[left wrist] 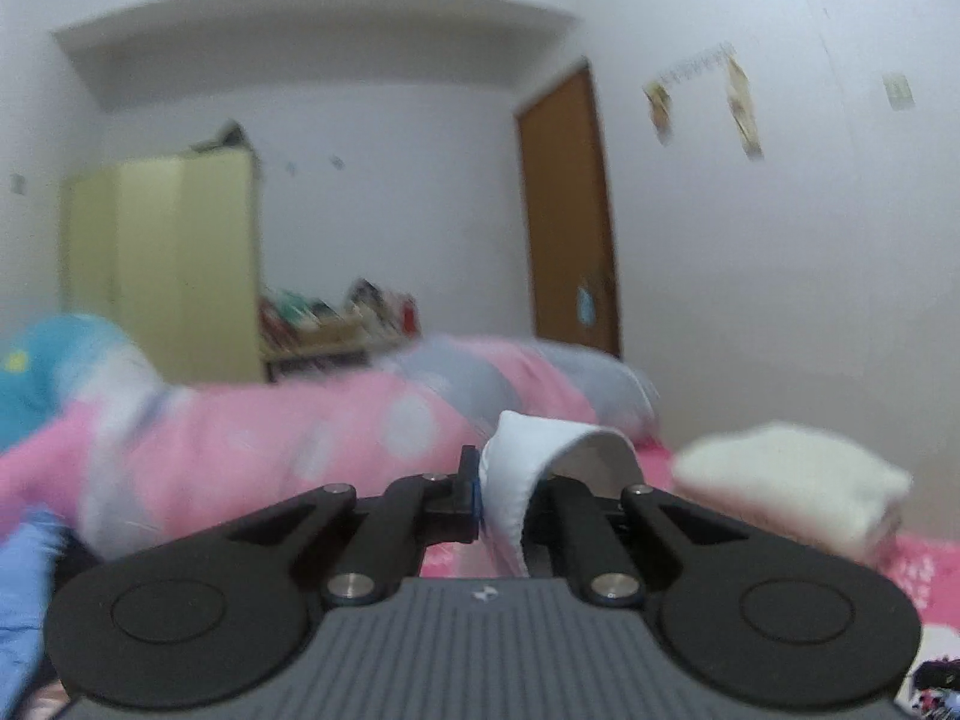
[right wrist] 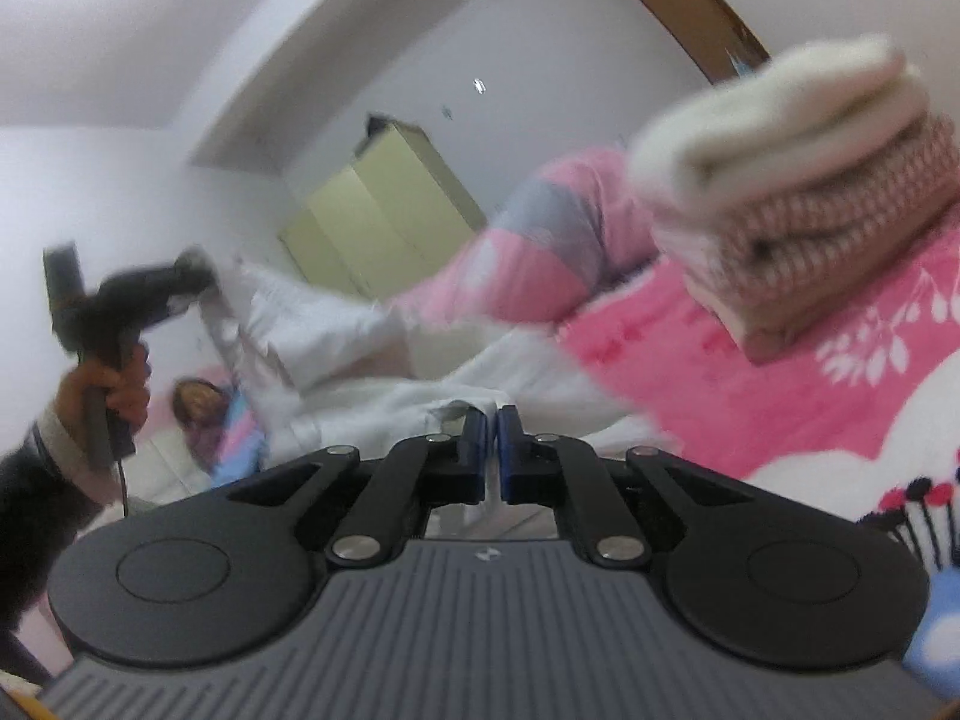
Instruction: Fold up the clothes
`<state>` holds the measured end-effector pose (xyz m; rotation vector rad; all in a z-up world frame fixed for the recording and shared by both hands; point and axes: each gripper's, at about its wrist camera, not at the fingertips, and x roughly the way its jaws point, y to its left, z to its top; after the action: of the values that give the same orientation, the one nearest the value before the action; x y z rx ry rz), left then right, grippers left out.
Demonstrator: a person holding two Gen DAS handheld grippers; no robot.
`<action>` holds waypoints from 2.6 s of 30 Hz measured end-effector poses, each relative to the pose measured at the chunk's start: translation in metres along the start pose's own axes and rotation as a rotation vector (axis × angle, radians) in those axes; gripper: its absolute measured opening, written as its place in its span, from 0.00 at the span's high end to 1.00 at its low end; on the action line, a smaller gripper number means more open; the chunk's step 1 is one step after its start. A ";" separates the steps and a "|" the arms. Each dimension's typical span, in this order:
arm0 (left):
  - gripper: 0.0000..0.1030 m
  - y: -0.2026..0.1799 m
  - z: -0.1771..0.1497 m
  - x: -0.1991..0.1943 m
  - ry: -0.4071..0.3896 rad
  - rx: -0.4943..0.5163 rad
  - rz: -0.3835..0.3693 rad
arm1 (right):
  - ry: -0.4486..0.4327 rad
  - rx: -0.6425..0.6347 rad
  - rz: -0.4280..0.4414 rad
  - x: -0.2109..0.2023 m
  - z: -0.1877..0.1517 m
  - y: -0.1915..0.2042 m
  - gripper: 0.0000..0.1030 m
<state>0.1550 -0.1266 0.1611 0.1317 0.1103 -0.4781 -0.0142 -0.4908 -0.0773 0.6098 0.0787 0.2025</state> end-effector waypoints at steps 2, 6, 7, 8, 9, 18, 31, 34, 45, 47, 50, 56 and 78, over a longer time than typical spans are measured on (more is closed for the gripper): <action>0.95 0.014 0.007 -0.028 -0.036 -0.016 0.028 | -0.044 -0.017 -0.019 -0.019 0.012 0.007 0.98; 0.94 0.040 -0.002 -0.070 -0.043 -0.068 0.078 | -0.128 -0.052 -0.078 -0.055 0.035 0.018 0.98; 0.94 0.048 -0.007 -0.079 -0.031 -0.091 0.090 | -0.135 -0.071 -0.128 -0.059 0.041 0.018 0.97; 0.94 0.057 -0.017 -0.085 -0.007 -0.124 0.099 | -0.141 -0.092 -0.180 -0.063 0.046 0.018 0.97; 0.94 0.067 -0.030 -0.088 0.023 -0.164 0.106 | -0.122 -0.131 -0.258 -0.062 0.049 0.018 0.96; 0.94 0.147 -0.164 -0.114 0.258 -0.503 0.184 | 0.125 -0.399 -0.820 -0.012 0.054 0.047 0.53; 0.64 0.189 -0.245 -0.110 0.324 -0.625 0.133 | 0.435 -0.781 0.021 0.159 -0.039 0.231 0.34; 0.61 0.194 -0.253 -0.113 0.331 -0.654 0.126 | 0.574 -0.866 0.111 0.201 -0.076 0.254 0.37; 0.61 0.213 -0.293 -0.105 0.359 -0.779 0.110 | 0.827 -0.979 0.187 0.228 -0.124 0.283 0.50; 0.61 0.215 -0.295 -0.105 0.355 -0.786 0.104 | 0.837 -0.971 0.142 0.239 -0.128 0.280 0.58; 0.61 0.215 -0.297 -0.105 0.353 -0.787 0.100 | 0.838 -0.880 0.090 0.261 -0.126 0.272 0.71; 0.58 0.215 -0.301 -0.106 0.342 -0.795 0.090 | 0.917 -0.855 0.147 0.287 -0.139 0.271 0.76; 0.69 0.135 -0.254 -0.071 0.402 -0.599 -0.012 | 0.213 -0.950 0.073 0.217 -0.021 0.337 0.99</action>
<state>0.1360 0.0631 -0.0663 -0.3638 0.6413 -0.4085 0.1393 -0.1631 0.0969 -0.3576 0.1524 0.3425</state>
